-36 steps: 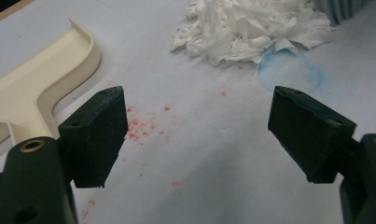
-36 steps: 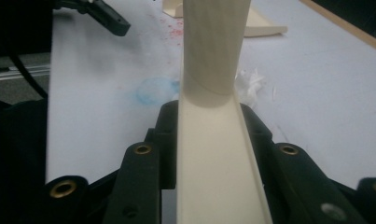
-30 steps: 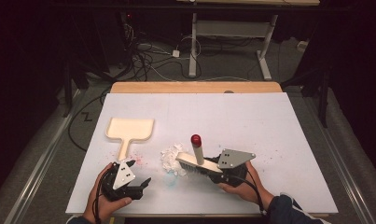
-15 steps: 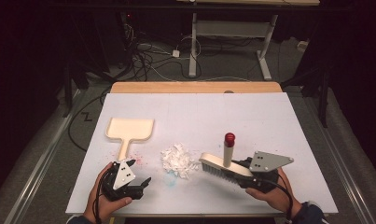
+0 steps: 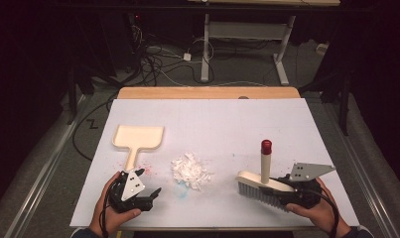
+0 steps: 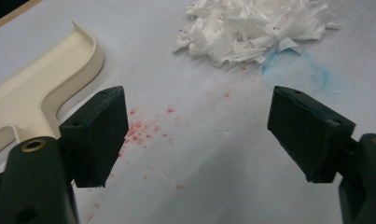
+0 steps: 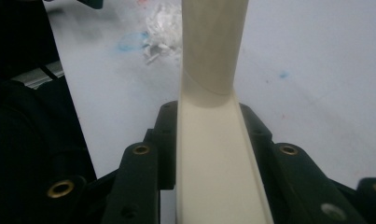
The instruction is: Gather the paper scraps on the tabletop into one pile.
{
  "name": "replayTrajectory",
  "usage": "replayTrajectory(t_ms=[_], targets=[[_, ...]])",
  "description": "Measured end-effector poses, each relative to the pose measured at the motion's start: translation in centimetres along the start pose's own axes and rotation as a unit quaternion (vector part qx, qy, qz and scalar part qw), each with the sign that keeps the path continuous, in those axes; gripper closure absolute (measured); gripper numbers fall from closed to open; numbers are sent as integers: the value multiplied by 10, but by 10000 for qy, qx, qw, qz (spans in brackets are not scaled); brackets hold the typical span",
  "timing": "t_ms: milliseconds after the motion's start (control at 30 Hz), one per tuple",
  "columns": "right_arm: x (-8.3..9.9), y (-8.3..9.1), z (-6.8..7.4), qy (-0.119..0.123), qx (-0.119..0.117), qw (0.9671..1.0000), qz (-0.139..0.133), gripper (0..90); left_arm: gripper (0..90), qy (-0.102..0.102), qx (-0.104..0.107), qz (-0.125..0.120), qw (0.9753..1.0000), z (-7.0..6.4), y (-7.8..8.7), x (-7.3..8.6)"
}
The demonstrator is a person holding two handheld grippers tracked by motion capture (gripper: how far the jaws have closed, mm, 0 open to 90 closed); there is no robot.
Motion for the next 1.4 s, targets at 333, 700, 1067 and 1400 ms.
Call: replayTrajectory(t_ms=[333,700,1067,1400], targets=[[-5,-7,-39,-515,23,9984,234,674,194,30,93,36,9999,-3,-1,1],[-24,-24,-75,-724,283,9951,605,569,194,-47,166,87,9998,-6,-3,0],[-43,-32,-97,-528,976,9925,505,425,194,-65,203,117,9997,-7,-5,1],[-55,-29,-111,-314,1899,9813,14,559,194,-116,175,95,9997,-6,-4,1]])
Point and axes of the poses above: each handheld gripper's, and its own axes: y roughly backward along the jaws, x roughly out of its underside, z roughly to its left, the point moved 9 cm from there along -y, roughly forward along the jaws, and after that the axes turned 13 degrees about -y, right-handed, at the moved point
